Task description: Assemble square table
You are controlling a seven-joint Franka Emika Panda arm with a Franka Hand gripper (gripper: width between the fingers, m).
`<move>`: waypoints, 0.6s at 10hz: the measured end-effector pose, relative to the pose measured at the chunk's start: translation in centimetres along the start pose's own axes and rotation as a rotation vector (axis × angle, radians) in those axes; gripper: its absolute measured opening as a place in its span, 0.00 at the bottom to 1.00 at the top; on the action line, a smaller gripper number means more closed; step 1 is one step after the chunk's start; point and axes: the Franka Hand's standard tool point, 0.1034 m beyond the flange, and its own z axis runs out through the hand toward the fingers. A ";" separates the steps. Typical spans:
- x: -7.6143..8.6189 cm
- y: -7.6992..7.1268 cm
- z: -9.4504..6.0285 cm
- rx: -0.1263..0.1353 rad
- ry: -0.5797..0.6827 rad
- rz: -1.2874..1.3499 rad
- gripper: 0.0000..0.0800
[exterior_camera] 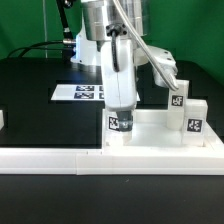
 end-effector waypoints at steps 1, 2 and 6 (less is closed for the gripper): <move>0.1 0.0 0.0 0.000 0.000 -0.041 0.81; 0.1 0.0 0.0 -0.001 0.004 -0.137 0.81; -0.3 -0.4 -0.1 -0.035 0.035 -0.818 0.81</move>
Offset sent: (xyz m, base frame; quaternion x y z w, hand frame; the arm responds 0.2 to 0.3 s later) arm 0.0306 -0.0053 0.0144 -0.0272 0.0391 -0.6258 0.7785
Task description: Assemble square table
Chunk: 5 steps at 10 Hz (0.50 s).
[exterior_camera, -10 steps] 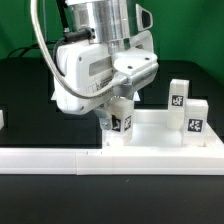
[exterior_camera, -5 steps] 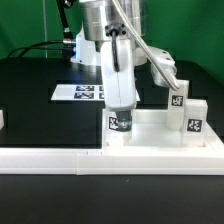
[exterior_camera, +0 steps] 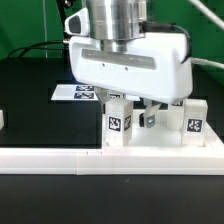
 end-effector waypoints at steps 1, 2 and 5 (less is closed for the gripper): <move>0.2 0.1 0.0 0.000 0.001 0.000 0.81; 0.1 0.1 0.0 0.000 0.001 0.016 0.80; 0.1 0.4 0.1 -0.005 -0.002 0.137 0.36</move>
Offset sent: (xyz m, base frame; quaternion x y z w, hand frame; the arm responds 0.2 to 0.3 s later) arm 0.0000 0.0000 0.0000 0.0000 0.0000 0.0000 1.0000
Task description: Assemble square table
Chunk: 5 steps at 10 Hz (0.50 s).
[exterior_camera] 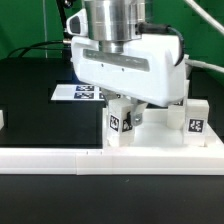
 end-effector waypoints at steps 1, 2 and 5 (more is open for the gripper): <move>0.0 0.0 0.0 0.001 0.001 0.090 0.36; 0.0 0.0 0.0 0.001 0.002 0.158 0.36; 0.0 -0.1 0.0 0.005 0.001 0.388 0.36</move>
Offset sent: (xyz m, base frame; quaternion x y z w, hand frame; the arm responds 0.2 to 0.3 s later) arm 0.0000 0.0000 0.0000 0.0000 0.0000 0.2571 0.9664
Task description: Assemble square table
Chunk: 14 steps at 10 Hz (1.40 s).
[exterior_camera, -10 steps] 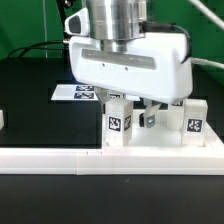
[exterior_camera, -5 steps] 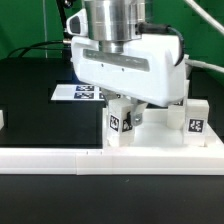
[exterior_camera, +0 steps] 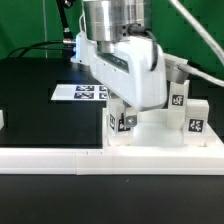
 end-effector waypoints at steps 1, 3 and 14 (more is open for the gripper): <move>0.1 -0.1 0.0 0.001 0.002 0.107 0.36; 0.4 -0.3 0.0 -0.001 -0.003 0.411 0.36; -0.3 0.5 -0.8 -0.017 -0.026 0.761 0.79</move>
Offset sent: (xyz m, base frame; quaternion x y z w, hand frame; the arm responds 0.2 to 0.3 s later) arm 0.0122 -0.0066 -0.0088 -0.0089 -0.0199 0.3487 0.9370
